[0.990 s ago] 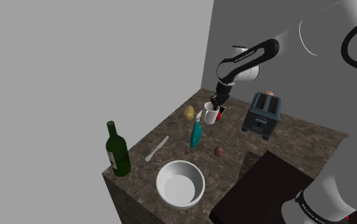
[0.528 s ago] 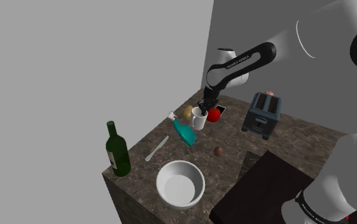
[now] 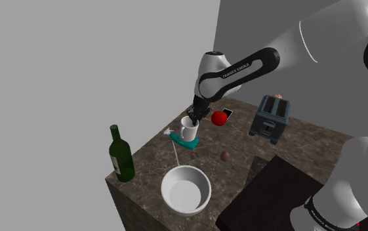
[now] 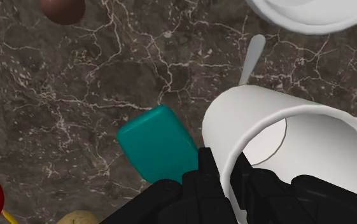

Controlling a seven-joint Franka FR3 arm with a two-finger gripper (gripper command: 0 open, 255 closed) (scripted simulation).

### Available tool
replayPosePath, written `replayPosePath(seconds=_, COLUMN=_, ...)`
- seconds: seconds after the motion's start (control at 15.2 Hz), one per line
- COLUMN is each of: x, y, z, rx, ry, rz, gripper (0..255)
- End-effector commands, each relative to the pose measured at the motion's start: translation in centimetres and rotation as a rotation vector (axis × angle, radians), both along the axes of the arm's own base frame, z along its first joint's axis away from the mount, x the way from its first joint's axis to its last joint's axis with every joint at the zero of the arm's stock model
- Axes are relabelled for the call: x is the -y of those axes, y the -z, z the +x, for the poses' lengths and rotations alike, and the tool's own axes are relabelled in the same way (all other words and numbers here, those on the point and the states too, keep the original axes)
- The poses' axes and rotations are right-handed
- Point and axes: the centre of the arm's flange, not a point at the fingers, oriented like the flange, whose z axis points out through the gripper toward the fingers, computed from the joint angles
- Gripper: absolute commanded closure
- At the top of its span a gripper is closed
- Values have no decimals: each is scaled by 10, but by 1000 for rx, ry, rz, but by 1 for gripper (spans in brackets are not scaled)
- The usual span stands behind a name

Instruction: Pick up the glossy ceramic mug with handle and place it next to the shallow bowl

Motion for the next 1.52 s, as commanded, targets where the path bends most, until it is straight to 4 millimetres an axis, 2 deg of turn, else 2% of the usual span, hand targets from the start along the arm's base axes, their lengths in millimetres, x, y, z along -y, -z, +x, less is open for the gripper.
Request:
replayPosePath(seconds=0.0, x=-27, y=1, z=0, rx=0, ry=2, rz=0, gripper=255)
replayPosePath(seconds=1.45, x=-317, y=1, z=16, rx=0, ry=2, rz=0, gripper=255)
